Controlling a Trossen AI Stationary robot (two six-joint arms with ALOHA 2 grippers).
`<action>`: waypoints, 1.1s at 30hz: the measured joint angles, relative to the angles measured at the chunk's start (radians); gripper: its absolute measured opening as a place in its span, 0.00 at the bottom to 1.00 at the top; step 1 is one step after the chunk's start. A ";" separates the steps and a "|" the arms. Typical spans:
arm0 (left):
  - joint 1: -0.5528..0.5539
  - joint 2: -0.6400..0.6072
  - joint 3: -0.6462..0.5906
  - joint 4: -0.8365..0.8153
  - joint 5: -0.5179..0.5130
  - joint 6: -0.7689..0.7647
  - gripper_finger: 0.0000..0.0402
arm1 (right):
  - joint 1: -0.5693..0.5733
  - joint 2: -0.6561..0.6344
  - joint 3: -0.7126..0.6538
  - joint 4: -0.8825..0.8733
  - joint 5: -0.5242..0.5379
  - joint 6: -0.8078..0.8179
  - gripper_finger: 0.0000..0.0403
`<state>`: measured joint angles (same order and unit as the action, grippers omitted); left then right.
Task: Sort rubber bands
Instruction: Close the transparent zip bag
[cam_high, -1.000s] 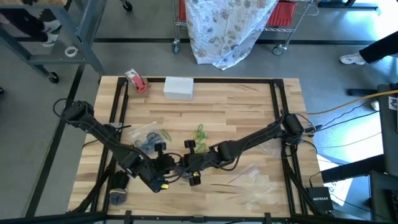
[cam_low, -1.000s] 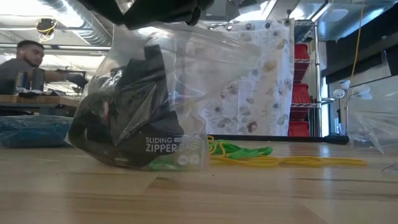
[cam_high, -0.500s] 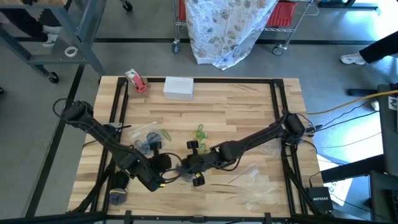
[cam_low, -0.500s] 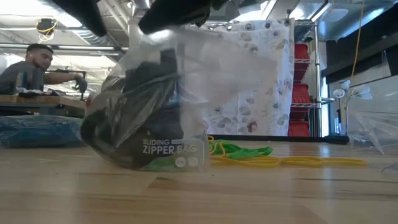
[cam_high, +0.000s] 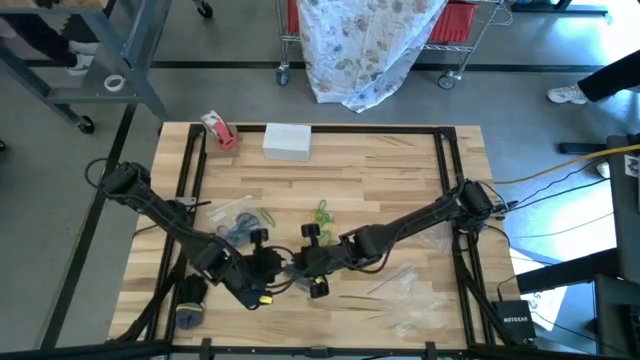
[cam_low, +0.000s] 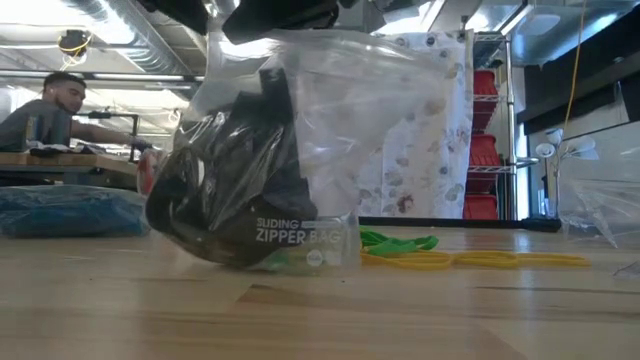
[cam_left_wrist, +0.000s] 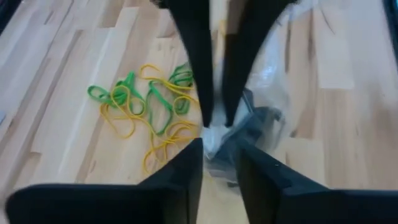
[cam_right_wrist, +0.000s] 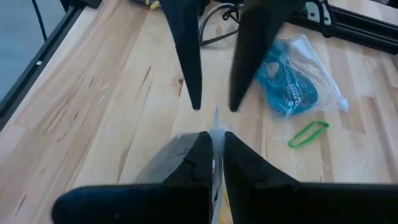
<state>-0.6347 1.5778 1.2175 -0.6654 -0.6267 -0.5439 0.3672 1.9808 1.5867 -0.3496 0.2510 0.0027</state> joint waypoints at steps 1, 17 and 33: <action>0.006 0.001 -0.001 0.001 -0.001 -0.005 0.24 | 0.000 0.000 0.000 0.001 0.000 0.000 0.04; 0.044 0.003 -0.032 0.081 0.039 0.024 0.02 | 0.000 0.000 0.000 0.000 0.001 0.000 0.04; 0.033 0.002 -0.033 0.078 0.024 0.024 0.00 | -0.001 -0.038 0.000 -0.015 -0.008 0.057 0.35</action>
<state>-0.6018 1.5795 1.1847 -0.5873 -0.6022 -0.5201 0.3664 1.9427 1.5867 -0.3642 0.2426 0.0593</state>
